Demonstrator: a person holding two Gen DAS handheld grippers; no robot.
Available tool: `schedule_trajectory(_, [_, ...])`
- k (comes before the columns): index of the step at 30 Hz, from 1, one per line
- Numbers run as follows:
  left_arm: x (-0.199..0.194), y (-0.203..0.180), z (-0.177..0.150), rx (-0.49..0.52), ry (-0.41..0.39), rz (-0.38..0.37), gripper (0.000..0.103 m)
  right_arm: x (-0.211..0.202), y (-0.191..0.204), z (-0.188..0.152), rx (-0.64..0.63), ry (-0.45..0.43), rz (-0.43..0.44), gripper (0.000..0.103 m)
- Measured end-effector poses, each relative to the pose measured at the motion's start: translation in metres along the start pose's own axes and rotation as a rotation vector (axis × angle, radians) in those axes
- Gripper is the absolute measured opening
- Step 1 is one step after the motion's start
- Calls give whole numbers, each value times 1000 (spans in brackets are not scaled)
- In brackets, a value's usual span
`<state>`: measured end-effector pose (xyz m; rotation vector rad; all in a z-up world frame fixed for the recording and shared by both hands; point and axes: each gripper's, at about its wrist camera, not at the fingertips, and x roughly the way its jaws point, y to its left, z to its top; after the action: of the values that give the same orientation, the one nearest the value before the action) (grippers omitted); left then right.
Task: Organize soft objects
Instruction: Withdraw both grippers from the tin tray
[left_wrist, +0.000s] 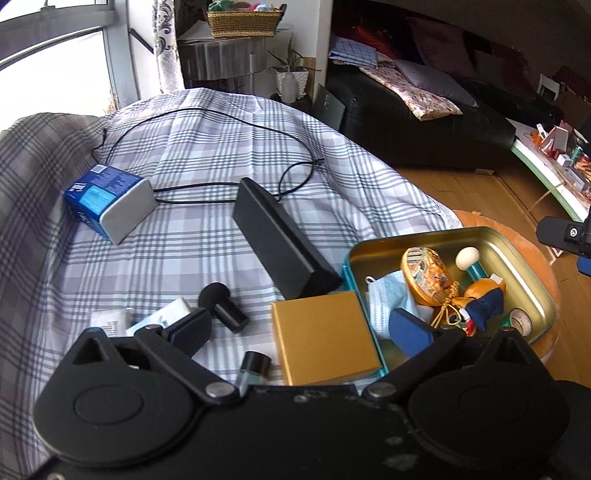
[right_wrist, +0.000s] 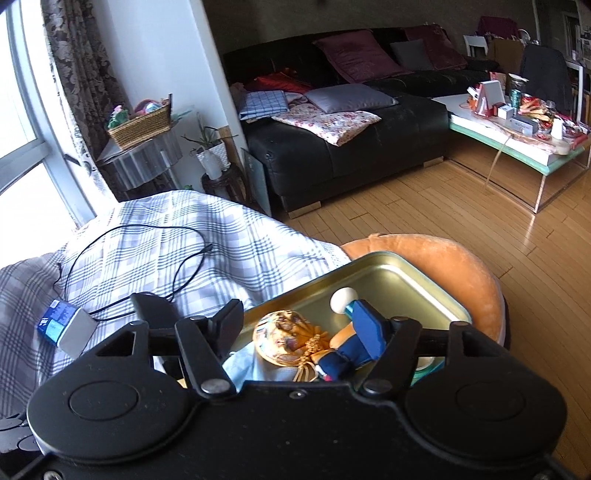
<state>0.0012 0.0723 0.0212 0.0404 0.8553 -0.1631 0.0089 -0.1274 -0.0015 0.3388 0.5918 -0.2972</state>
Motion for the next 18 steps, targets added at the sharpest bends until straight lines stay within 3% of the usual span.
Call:
schedule_trajectory(13, [-27, 88, -16, -102, -76, 161, 103, -4, 58, -23, -117, 22, 97, 75])
schedule_trajectory(18, [-25, 122, -24, -157, -55, 221, 103, 1, 81, -34, -163, 50, 137, 79])
